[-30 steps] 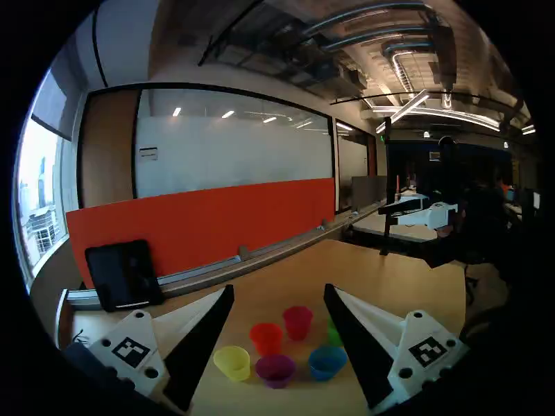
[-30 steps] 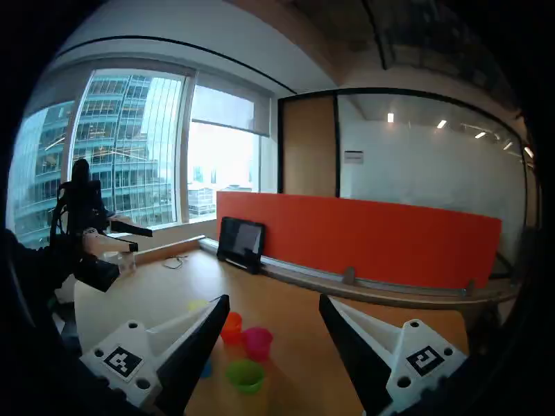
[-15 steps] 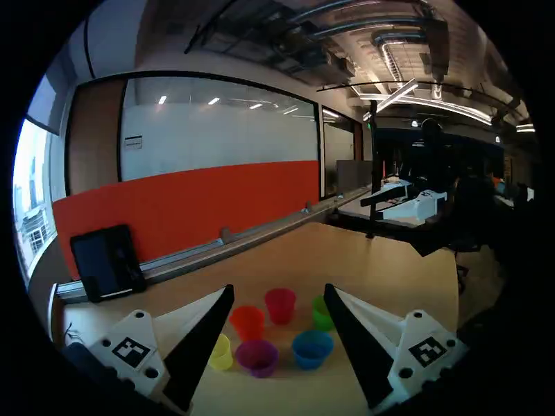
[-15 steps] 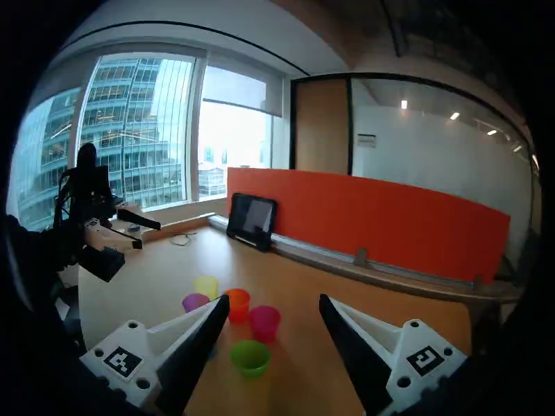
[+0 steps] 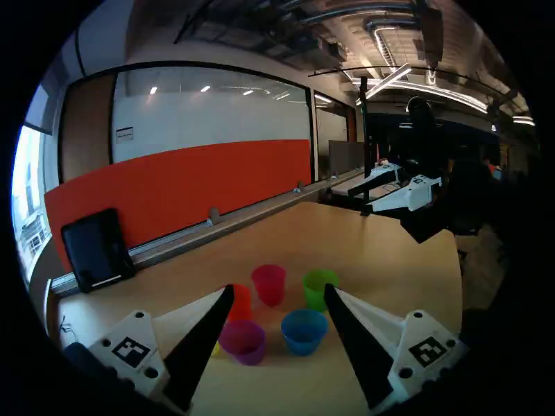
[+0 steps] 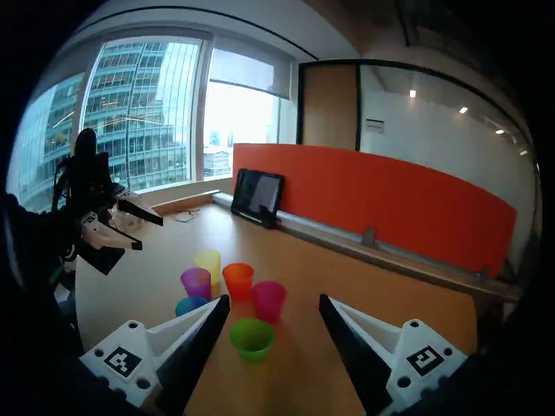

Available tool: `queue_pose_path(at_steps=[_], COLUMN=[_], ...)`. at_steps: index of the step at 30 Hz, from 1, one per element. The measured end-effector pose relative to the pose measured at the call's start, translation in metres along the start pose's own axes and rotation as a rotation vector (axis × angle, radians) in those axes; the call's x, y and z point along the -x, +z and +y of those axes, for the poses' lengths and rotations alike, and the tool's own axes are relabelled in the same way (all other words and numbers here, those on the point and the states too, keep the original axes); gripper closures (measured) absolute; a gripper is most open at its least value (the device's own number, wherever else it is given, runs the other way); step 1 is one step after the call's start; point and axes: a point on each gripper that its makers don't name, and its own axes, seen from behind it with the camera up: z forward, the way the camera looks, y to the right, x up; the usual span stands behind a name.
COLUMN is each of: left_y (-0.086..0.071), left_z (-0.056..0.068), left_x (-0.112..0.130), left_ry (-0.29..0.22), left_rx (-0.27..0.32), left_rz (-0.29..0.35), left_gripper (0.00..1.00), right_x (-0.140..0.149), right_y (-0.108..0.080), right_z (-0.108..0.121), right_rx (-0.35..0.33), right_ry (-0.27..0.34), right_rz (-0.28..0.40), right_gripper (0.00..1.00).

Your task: Pour water

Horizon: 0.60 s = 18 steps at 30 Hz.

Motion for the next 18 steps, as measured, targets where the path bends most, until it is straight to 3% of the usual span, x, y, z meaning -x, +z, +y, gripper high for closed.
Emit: queue_pose_path(at_steps=[9, 18], left_y=[0.014, 0.029], left_z=[0.014, 0.02], left_x=[0.023, 0.047], left_ry=[0.007, -0.029], left_rx=[0.012, 0.012], left_rz=[-0.033, -0.06], left_gripper=[0.04, 0.04], right_x=[0.03, 0.054], right_y=[0.013, 0.03], right_z=[-0.001, -0.006], right_rx=[-0.014, -0.041], right_ry=[-0.03, -0.027], right_rz=[-0.055, -0.096], right_gripper=[0.0, 0.0])
